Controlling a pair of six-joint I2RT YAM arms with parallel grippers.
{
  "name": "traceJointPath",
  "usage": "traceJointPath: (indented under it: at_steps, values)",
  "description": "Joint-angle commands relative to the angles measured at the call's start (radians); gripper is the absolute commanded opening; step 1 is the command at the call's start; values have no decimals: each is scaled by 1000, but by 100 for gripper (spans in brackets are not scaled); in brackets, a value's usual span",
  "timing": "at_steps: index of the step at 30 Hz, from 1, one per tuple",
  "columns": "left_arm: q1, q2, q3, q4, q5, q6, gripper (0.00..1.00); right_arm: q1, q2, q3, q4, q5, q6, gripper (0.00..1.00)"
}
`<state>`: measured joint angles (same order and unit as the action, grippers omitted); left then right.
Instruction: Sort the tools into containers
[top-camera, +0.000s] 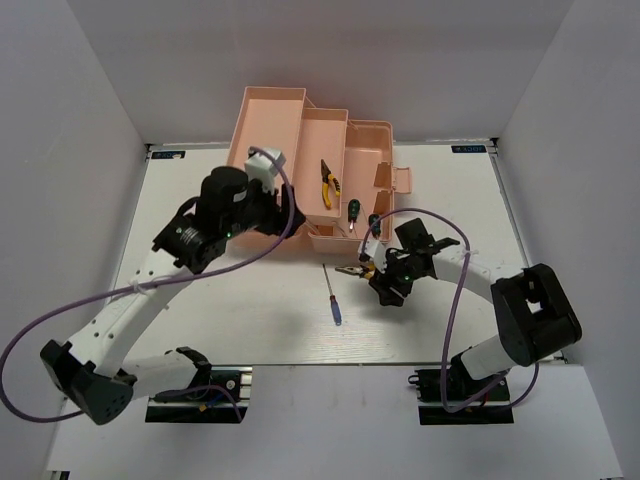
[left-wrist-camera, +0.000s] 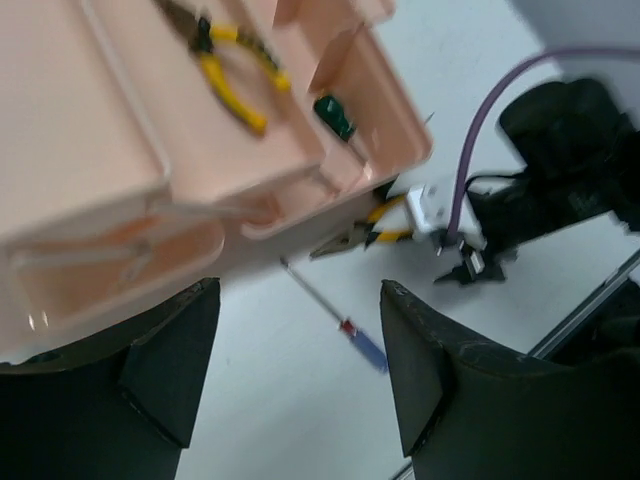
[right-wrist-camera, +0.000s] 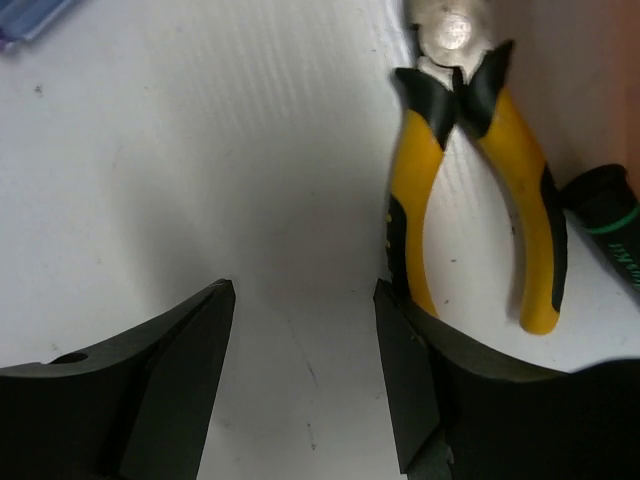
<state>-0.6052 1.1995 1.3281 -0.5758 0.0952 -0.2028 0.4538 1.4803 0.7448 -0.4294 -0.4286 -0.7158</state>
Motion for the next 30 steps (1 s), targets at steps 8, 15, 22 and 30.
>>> traceJointPath:
  at_steps: [8,15,22,30]
  values:
    - [-8,-150,-314,-30,-23,-125,75,3,-86,79,-116,-134,-74,54]
    - [-18,-163,-389,17,1,-155,75,2,-161,7,-3,-75,-96,54]
    - [-39,-143,-412,39,24,-173,75,-3,-22,59,17,-44,-90,54]
    - [-68,-133,-412,30,15,-173,75,0,55,99,32,-19,-94,54]
